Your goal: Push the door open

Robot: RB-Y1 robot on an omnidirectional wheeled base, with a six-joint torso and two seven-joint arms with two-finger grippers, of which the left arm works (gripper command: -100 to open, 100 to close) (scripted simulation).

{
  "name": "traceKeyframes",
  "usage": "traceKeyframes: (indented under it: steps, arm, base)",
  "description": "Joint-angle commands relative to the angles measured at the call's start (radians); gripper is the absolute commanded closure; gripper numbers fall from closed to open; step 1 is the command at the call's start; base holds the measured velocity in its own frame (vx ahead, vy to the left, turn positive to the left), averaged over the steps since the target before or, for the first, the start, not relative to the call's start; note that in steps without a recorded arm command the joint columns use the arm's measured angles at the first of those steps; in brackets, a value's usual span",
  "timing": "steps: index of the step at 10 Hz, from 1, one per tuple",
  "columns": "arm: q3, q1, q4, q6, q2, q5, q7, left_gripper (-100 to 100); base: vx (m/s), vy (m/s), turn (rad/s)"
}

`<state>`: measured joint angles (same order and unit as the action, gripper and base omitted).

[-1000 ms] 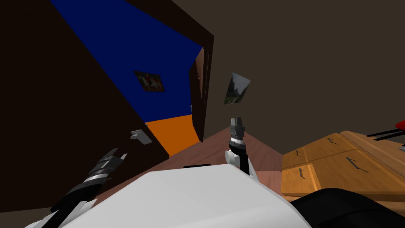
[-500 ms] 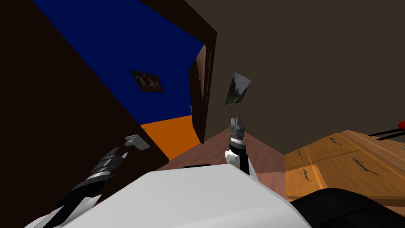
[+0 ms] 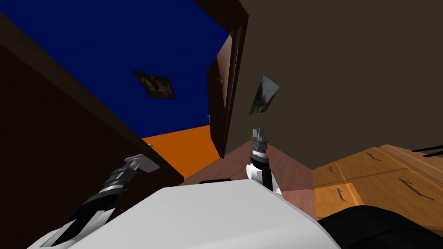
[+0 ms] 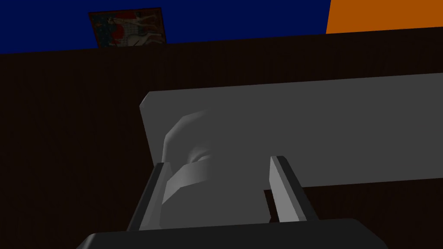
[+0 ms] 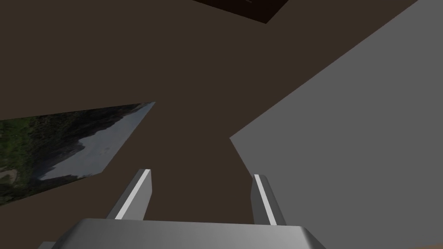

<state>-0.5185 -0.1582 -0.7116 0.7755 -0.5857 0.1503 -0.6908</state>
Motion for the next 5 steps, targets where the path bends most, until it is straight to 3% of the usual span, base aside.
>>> traceKeyframes:
  steps: [1,5]
  arm:
    - [0.0,-0.001,0.001,0.0,0.001,0.0,-0.001,100]
    - [0.0,-0.001,0.001,0.0,0.001,0.0,-0.001,100]
  base:
    - [-0.025,-0.015,-0.007]
    - [-0.006,-0.002,-0.005]
